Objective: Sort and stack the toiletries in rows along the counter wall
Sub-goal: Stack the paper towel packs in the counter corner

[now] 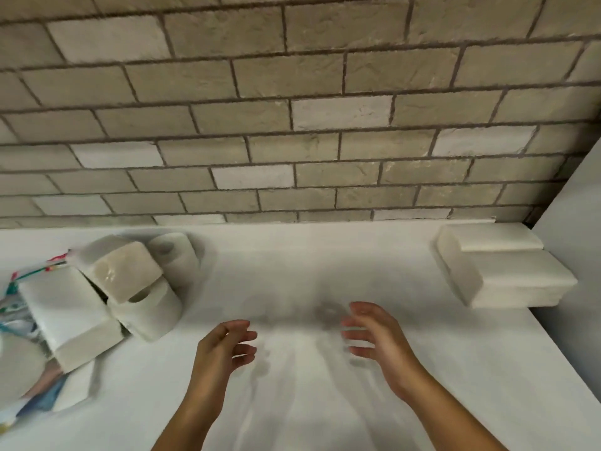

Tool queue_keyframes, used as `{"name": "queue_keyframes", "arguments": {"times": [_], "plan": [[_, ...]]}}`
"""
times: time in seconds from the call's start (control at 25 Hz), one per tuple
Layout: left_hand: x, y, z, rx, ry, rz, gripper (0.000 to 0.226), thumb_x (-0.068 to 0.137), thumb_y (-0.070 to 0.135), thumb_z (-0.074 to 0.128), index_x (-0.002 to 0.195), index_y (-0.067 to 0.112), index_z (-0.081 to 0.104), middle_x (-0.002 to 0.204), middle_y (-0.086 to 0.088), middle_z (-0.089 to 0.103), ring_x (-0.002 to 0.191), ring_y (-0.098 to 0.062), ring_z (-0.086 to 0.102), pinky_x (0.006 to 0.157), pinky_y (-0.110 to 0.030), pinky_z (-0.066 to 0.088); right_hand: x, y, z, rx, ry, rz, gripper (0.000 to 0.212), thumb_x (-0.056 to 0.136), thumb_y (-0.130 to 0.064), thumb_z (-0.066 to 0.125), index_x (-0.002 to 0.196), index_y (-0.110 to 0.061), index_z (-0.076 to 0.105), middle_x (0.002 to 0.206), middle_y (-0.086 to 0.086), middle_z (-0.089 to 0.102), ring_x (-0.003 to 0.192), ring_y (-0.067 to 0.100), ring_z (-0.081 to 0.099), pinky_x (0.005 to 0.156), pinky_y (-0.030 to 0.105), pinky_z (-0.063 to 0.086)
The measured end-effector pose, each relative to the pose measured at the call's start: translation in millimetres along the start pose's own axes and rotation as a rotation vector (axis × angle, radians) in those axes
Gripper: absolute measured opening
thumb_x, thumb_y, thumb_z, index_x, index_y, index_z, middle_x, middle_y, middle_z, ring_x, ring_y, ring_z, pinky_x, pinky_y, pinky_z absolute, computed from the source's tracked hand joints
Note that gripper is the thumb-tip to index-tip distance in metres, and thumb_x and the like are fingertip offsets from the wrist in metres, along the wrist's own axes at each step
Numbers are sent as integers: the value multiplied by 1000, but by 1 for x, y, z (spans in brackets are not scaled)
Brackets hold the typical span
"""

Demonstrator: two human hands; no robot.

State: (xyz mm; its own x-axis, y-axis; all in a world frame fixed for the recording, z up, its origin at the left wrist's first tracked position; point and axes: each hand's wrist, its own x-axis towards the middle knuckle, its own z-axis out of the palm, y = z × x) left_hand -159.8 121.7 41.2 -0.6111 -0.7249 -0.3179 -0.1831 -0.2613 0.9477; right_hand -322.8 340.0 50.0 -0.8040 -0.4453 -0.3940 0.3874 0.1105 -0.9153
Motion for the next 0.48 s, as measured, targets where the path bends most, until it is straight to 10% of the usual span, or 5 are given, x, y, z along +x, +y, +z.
{"name": "queue_keyframes", "arguments": {"times": [0.48], "plan": [[7,38,-196,153,276,216,14,93,3,63,92,14,72,81,-10,73,68,-27,65,68,-36,56,-16,-16,221,-364,-302,-95,16,94,-25,69,109,-28,69,108,3,71,94,16,70,80,34,55]]}}
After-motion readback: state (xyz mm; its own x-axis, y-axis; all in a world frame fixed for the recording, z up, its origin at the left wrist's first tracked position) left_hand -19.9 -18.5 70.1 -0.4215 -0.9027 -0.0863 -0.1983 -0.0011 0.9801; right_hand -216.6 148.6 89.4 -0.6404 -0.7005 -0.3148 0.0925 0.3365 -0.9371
